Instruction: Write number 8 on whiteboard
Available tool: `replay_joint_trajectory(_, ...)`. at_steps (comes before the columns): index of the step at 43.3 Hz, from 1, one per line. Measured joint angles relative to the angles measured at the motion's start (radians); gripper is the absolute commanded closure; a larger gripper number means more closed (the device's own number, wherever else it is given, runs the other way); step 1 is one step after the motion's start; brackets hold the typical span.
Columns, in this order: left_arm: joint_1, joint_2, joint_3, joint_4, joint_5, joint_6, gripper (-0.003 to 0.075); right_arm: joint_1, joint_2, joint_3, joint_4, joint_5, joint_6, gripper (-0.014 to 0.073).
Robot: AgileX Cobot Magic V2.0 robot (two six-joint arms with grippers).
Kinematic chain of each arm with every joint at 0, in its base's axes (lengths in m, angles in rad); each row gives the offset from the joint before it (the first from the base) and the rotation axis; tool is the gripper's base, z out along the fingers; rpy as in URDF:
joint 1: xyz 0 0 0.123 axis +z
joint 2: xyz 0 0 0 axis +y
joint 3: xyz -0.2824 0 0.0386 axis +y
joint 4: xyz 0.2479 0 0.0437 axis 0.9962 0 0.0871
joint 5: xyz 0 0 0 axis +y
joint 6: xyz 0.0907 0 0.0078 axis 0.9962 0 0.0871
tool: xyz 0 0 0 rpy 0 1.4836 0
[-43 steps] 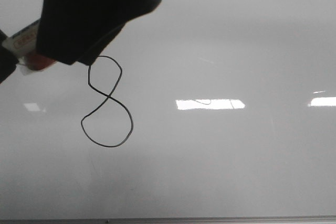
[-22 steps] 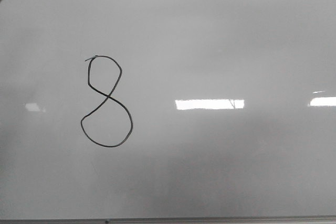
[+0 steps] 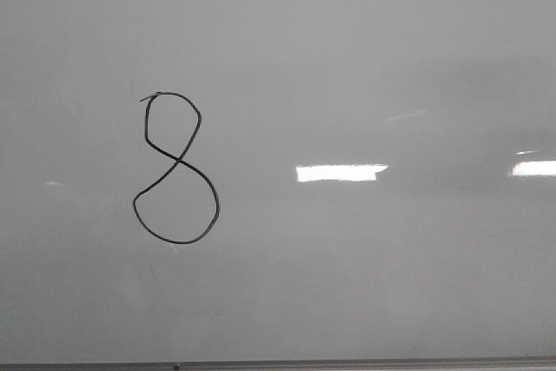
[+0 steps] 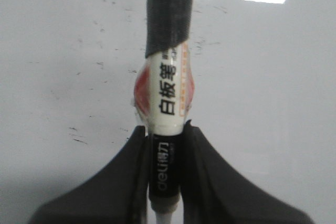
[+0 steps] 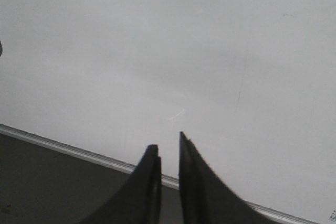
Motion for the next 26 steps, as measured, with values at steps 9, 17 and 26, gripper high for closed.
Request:
replay_joint_trajectory(9,0.0,0.178,-0.014,-0.017,-0.092,0.0,0.0741,0.0,-0.074,0.005,0.002,0.0,0.002,0.0663)
replay_joint_trajectory(17,0.0,0.343,-0.09,-0.019,-0.114,-0.002,0.0741,0.0,-0.073,0.017,0.002,-0.002,0.002,0.0663)
replay_joint_trajectory(26,0.0,0.441,-0.138,-0.021,-0.13,-0.002,0.074,0.0,-0.073,0.019,0.002,-0.012,0.002,0.0663)
